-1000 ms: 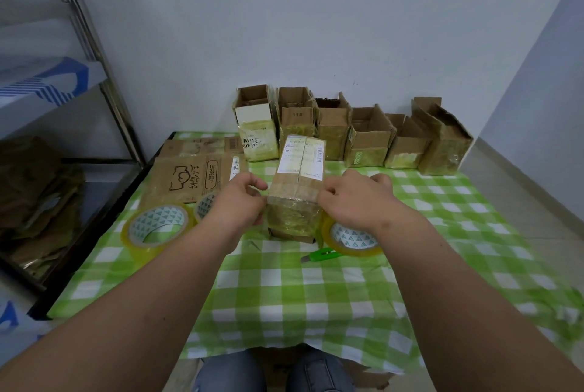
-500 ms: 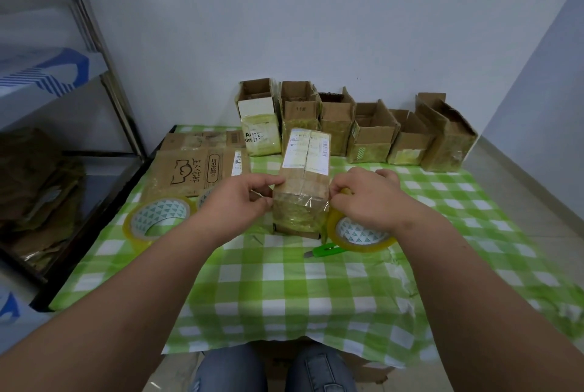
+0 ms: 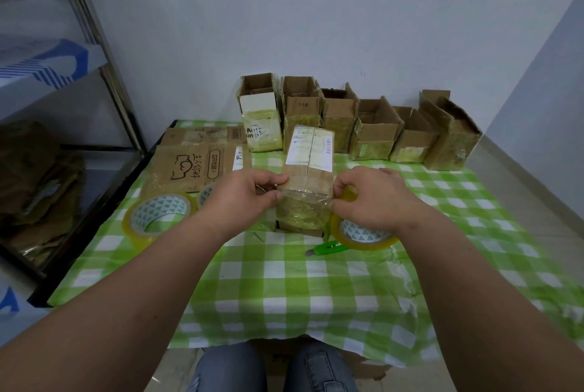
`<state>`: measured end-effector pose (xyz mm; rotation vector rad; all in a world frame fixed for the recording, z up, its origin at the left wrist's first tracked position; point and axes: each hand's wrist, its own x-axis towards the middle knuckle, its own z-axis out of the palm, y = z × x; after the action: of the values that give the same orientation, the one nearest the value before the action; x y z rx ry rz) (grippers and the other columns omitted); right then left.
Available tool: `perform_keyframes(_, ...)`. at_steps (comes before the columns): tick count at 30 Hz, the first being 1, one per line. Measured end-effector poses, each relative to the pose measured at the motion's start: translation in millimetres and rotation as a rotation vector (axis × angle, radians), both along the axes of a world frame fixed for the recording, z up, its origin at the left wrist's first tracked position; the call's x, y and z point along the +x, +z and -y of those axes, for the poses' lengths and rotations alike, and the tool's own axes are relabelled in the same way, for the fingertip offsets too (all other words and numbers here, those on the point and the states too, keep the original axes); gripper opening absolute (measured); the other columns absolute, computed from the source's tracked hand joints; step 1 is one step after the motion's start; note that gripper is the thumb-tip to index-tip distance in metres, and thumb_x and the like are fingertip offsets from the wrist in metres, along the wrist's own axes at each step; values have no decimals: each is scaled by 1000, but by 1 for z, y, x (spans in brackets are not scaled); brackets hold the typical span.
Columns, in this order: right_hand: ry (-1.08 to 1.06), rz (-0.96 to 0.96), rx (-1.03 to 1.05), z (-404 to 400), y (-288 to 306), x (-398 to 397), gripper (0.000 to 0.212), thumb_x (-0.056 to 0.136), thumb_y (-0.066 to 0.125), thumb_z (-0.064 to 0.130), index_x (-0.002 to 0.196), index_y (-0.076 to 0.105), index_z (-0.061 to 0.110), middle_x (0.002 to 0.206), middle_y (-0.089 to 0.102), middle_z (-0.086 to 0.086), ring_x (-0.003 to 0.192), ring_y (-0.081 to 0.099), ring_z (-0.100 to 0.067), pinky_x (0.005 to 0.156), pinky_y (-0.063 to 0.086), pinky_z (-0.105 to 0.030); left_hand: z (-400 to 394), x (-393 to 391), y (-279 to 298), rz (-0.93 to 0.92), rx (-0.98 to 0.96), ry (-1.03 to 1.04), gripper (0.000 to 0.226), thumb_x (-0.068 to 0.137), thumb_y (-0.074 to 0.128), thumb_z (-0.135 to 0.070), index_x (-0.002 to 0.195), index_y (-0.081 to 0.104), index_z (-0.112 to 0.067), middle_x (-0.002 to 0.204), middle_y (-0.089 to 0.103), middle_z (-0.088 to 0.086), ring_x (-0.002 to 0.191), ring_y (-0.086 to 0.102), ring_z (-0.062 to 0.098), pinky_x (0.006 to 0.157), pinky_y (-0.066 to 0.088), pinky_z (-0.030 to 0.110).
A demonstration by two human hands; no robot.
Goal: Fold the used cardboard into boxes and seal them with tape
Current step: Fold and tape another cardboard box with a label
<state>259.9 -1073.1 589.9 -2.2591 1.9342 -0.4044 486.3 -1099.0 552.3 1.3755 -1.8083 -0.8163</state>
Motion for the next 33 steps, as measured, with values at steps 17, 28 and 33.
perform_keyframes(17,-56,-44,-102,-2,-8,7,23,88,56,47,86,58,25,86,60,9,88,53,-20,85,31,-36,-5,-5,2,147,-99,9,32,93,67,-18,122,68,-29,85,60,-20,70,54,-11,60,36,-1)
perform_keyframes(28,-135,-65,-61,1,-7,11,50,80,54,74,76,52,24,75,58,10,80,54,-15,74,35,-35,-2,-11,-7,35,-79,74,31,86,75,-28,116,72,-28,79,62,-17,71,55,-1,70,46,21)
perform_keyframes(33,-122,-44,-37,2,-7,11,47,82,58,70,76,53,23,78,60,9,83,55,-17,75,36,-36,-2,-11,-8,84,-135,87,29,86,75,-27,115,73,-26,82,64,-17,70,54,-3,68,44,20)
